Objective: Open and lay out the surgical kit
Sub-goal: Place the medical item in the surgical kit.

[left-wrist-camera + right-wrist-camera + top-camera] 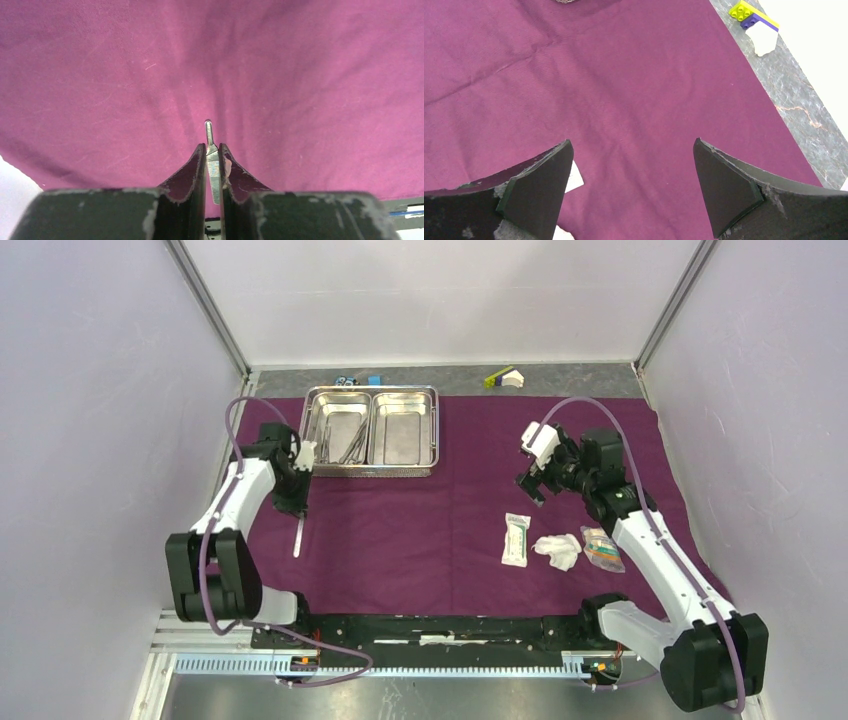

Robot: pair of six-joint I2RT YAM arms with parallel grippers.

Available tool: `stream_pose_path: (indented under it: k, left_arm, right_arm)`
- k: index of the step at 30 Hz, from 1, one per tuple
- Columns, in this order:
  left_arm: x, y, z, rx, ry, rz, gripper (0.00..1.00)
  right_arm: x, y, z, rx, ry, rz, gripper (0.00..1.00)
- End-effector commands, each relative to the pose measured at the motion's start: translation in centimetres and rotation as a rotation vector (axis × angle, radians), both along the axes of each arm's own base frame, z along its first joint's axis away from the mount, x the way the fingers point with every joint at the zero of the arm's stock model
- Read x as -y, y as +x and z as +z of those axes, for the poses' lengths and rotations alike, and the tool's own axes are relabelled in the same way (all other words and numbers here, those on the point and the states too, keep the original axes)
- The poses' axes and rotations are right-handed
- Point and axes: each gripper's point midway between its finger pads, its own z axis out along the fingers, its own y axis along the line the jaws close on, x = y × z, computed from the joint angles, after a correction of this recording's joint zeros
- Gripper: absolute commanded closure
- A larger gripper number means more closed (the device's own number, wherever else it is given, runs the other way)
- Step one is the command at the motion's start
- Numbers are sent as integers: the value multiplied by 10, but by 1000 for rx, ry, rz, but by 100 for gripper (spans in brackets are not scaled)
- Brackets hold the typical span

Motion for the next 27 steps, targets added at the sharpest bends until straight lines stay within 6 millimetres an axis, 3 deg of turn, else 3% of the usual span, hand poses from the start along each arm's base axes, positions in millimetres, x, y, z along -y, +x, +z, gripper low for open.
stream_pose_path:
  k: [1,11,27]
  left_arm:
    - [-12,13,-17,-11,0,-25,98]
    - [-33,10,-53,-114,-16,10,98]
    - [-32,16,-57,-121,-56,10,98]
  right_arm:
    - [-5,3,22,99,27,25,3]
    - [-4,1,13,93,15,27,3]
    - [-5,4,4,66,10,25,3]
